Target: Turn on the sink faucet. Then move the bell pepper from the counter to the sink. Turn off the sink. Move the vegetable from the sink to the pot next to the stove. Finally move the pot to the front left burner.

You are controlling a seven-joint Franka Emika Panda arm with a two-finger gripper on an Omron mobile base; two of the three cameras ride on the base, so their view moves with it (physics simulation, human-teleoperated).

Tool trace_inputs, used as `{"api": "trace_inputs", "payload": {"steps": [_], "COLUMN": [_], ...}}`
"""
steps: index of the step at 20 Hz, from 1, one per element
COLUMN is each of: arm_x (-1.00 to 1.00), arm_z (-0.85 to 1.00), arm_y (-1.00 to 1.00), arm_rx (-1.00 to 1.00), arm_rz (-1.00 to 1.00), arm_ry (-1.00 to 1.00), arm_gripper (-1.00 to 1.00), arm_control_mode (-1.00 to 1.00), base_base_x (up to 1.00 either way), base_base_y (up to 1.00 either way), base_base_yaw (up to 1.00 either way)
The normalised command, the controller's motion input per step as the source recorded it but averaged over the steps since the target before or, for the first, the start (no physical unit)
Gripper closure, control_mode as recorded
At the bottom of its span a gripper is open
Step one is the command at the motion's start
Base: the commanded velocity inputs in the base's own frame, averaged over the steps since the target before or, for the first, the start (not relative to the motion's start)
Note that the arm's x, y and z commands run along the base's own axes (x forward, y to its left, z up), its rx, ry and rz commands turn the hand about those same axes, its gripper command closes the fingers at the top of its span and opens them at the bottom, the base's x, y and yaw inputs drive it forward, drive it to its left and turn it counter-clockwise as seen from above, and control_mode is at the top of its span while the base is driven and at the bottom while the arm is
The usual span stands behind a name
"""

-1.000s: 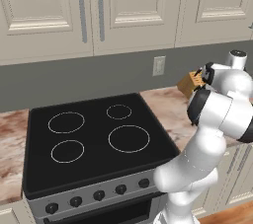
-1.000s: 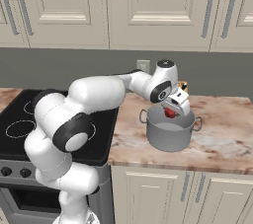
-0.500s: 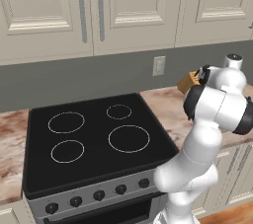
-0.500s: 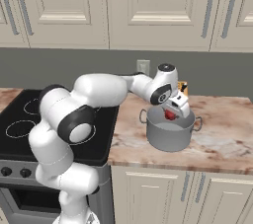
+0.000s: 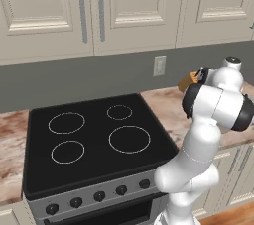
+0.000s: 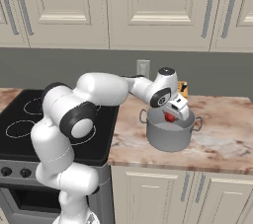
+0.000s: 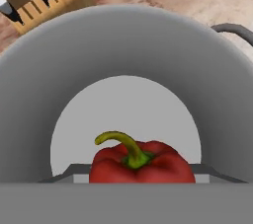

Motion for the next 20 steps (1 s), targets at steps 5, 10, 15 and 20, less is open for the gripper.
{"api": "trace_inputs", "payload": {"steps": [5, 10, 15, 20], "arm_x": [0.11, 0.16, 0.13, 0.12], "arm_z": [-0.12, -0.14, -0.14, -0.14], "arm_y": [0.0, 0.0, -0.01, -0.03], "arm_rx": [0.0, 0.0, 0.0, 0.01], "arm_rz": [0.0, 0.0, 0.01, 0.01], "arm_ry": [0.0, 0.0, 0.0, 0.0], "arm_gripper": [1.0, 1.0, 1.0, 1.0], "arm_control_mode": [-1.0, -1.0, -1.0, -1.0], "base_base_x": [0.0, 0.0, 0.0, 0.0], "base_base_y": [0.0, 0.0, 0.0, 0.0], "base_base_yaw": [0.0, 0.0, 0.0, 0.0]}}
